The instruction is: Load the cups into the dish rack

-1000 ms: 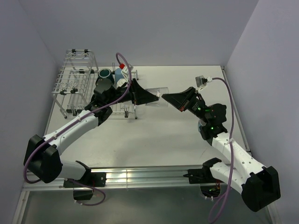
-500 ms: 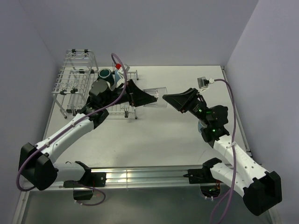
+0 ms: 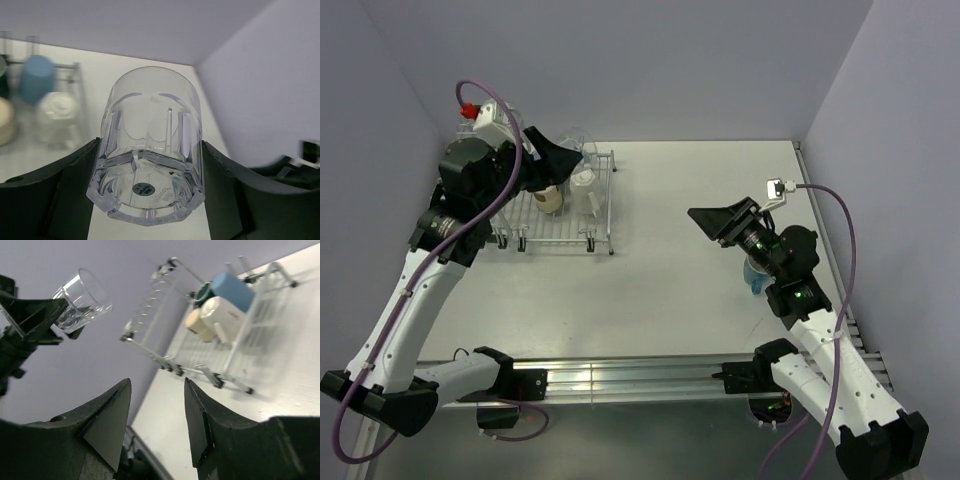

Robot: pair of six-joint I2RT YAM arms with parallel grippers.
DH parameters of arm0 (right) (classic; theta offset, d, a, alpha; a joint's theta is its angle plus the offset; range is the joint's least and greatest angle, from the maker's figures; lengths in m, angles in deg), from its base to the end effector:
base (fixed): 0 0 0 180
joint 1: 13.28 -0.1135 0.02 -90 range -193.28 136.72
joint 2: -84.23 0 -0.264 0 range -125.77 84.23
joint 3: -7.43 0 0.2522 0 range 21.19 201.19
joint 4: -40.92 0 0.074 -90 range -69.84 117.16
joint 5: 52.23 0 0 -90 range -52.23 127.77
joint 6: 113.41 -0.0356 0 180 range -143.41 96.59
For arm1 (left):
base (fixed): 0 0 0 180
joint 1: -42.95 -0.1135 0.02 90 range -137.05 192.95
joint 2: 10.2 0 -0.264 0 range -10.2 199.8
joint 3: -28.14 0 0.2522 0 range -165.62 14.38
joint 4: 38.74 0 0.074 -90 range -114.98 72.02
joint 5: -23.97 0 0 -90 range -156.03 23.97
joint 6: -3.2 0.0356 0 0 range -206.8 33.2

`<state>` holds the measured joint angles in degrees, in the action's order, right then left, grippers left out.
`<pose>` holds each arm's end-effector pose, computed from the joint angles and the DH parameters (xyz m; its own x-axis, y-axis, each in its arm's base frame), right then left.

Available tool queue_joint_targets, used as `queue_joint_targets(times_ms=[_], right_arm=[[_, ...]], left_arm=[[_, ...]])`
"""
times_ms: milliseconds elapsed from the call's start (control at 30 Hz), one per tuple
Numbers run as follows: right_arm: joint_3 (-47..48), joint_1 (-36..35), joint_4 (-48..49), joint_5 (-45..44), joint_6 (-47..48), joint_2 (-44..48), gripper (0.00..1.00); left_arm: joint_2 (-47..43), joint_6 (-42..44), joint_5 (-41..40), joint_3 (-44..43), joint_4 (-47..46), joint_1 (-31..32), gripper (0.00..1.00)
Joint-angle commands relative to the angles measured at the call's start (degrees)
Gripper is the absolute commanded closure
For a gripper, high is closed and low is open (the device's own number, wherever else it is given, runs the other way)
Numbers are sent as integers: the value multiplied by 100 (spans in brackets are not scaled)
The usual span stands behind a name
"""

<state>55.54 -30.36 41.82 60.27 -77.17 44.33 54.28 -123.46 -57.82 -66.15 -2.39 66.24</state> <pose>0.1610 0.0637 0.3358 -0.4207 0.6503 -0.6326 -0.4960 0.4190 0.7606 0.2126 -0.0970 0.4647 -0.3954 -0.4732 -0.7873 0.3560 0.7112 -0.6062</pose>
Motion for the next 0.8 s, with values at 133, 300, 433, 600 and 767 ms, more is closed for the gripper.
queue_joint_targets(times_ms=[133,300,433,600,767], right_arm=[[863,21,-1842,-624,1148,-35,46],[1004,21,-2238,-721,1385,-150,46],[995,21,-2344,-721,1465,-185,46],[968,29,-2379,-686,1491,-202,46],[1030,21,-2546,-677,1614,-264,46]], left_arm=[[634,871,-2340,63,1547,0,100],[1293,951,-2631,187,1652,0,100],[1645,942,-2991,205,1696,-8,100],[2102,933,-3229,-14,1784,0,100],[2602,907,-3466,-226,1898,-8,100]])
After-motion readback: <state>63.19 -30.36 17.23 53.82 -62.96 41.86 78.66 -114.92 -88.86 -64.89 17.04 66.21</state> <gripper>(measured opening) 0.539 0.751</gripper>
